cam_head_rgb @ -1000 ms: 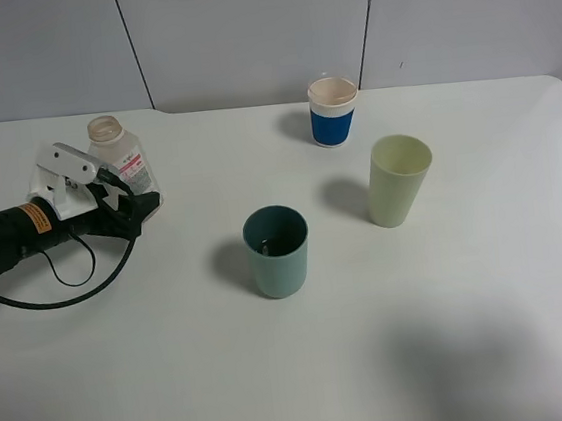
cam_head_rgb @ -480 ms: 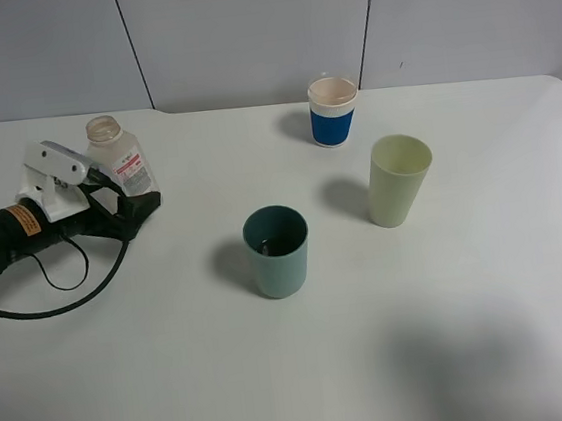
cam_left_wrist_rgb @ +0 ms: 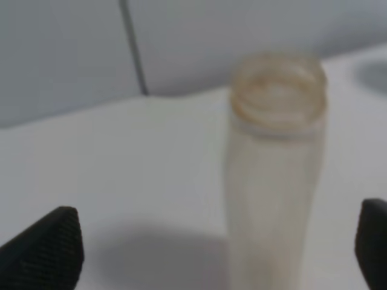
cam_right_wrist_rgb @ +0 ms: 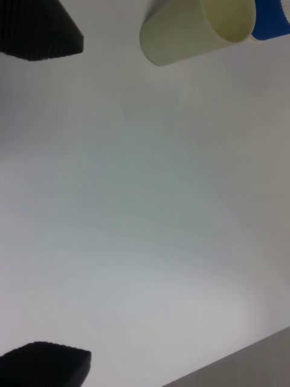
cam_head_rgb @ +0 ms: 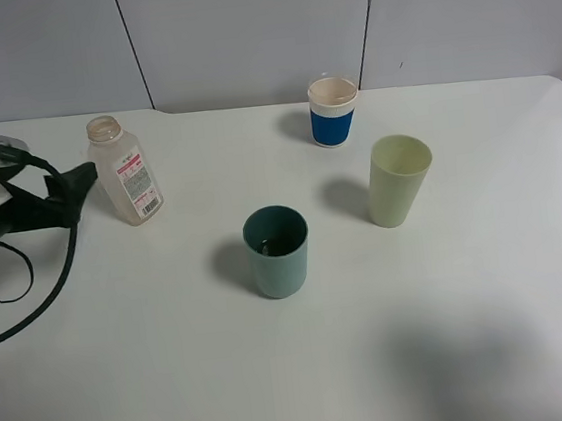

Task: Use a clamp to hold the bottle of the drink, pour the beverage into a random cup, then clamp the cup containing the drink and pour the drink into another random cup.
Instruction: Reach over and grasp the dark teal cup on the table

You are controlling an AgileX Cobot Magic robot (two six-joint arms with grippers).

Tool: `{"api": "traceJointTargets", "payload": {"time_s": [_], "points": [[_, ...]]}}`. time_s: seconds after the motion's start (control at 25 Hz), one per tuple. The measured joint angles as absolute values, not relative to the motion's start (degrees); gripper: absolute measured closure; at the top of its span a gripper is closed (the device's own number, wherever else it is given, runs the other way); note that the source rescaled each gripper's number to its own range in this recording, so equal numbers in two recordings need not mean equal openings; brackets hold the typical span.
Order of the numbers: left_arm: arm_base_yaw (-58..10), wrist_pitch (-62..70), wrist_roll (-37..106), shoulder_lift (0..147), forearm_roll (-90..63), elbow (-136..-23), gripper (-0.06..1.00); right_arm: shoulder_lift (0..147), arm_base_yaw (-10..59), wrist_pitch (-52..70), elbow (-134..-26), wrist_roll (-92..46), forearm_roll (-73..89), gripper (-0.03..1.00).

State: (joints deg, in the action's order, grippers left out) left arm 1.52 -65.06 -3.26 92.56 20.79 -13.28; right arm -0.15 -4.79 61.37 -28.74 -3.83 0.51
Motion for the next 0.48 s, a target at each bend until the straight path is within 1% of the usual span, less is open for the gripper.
{"api": "traceJointTargets", "payload": {"time_s": [0.24,0.48], "points": [[1.52,-59.31,-3.26,74.81,12.39,-10.67,0.10,-0.15,-4.79,61.37,-28.74,-3.83,0.51,0.21],[1.52,-48.08,-3.26,58.25,6.34,-12.25,0.10,-0.15,-4.79,61.37,-28.74,-3.83,0.51,0.21]]}}
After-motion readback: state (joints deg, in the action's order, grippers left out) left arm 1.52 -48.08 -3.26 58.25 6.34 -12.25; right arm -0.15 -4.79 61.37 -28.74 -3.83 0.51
